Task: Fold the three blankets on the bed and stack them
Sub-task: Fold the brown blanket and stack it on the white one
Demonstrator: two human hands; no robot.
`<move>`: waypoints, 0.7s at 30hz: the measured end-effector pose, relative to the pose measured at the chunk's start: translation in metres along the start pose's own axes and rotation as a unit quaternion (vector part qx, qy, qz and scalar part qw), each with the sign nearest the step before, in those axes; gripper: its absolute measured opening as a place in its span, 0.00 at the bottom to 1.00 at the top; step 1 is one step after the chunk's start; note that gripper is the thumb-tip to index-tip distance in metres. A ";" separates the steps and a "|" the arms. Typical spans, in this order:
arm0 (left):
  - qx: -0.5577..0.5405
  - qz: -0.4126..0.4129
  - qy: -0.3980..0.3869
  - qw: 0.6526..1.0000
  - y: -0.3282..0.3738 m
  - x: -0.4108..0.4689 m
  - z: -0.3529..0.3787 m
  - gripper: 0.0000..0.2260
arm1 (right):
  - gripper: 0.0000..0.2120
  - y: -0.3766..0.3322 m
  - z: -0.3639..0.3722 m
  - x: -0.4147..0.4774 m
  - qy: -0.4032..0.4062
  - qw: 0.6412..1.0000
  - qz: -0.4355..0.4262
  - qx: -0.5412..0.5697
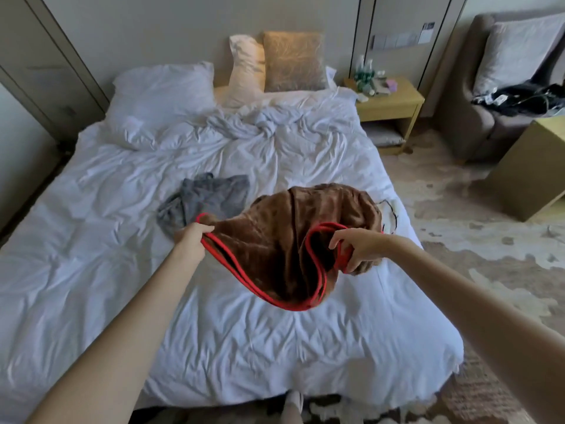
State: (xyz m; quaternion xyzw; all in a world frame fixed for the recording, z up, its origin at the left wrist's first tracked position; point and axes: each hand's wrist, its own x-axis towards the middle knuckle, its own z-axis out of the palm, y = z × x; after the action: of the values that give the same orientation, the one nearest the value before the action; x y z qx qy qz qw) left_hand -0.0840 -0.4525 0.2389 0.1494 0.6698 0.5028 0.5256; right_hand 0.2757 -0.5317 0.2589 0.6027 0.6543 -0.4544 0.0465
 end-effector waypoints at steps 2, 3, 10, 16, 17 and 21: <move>0.018 0.029 0.034 0.999 -0.021 -0.004 -0.013 0.12 | 0.23 0.004 0.006 -0.008 0.056 0.987 0.009 -0.149; 0.040 0.045 0.045 0.997 -0.028 -0.007 -0.017 0.11 | 0.18 0.006 0.007 -0.013 0.084 0.973 -0.002 -0.214; 0.183 0.193 -0.034 0.963 -0.022 -0.044 0.004 0.13 | 0.09 -0.001 -0.014 -0.047 0.305 0.906 -0.113 -0.270; 0.186 0.293 -0.189 0.919 0.009 -0.098 0.060 0.15 | 0.13 -0.048 -0.040 -0.057 0.371 0.886 -0.229 -0.160; 0.193 0.296 -0.224 0.908 0.010 -0.108 0.068 0.16 | 0.12 -0.057 -0.042 -0.057 0.372 0.883 -0.247 -0.147; 0.231 0.285 -0.345 0.864 0.001 -0.134 0.095 0.16 | 0.11 -0.088 -0.044 -0.055 0.385 0.863 -0.305 -0.119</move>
State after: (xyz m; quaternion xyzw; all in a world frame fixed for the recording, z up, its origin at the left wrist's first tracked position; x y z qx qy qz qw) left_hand 0.0506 -0.5010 0.3194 0.6151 0.4706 0.3777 0.5075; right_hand 0.2389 -0.5321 0.3649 0.4895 0.8206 -0.0960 -0.2789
